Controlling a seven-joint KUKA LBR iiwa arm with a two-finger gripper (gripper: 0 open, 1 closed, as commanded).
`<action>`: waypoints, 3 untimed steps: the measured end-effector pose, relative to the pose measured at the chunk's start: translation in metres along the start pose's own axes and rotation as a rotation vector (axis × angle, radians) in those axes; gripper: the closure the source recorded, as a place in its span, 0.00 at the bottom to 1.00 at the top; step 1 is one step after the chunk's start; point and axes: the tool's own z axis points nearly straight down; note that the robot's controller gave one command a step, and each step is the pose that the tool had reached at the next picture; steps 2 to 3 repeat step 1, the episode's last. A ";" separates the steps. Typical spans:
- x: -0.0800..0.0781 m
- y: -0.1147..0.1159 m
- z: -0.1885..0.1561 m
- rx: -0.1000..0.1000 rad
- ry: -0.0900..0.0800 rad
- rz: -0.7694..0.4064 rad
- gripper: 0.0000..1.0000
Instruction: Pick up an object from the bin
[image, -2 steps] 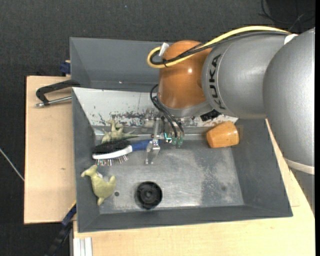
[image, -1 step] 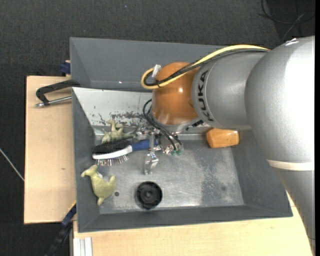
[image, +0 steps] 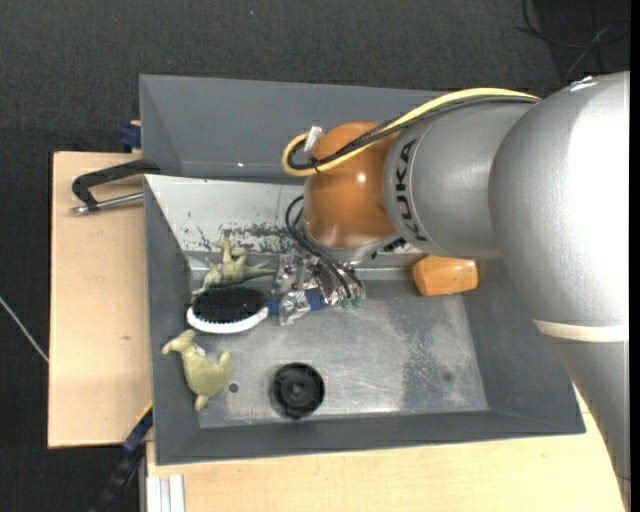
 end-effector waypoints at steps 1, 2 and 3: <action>-0.004 0.038 -0.126 0.000 0.004 -0.034 1.00; -0.004 0.038 -0.126 0.000 0.004 -0.034 1.00; -0.004 0.038 -0.126 0.000 0.004 -0.034 1.00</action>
Offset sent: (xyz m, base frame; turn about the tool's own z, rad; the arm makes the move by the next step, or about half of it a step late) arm -0.0083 0.0350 0.1199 -0.0319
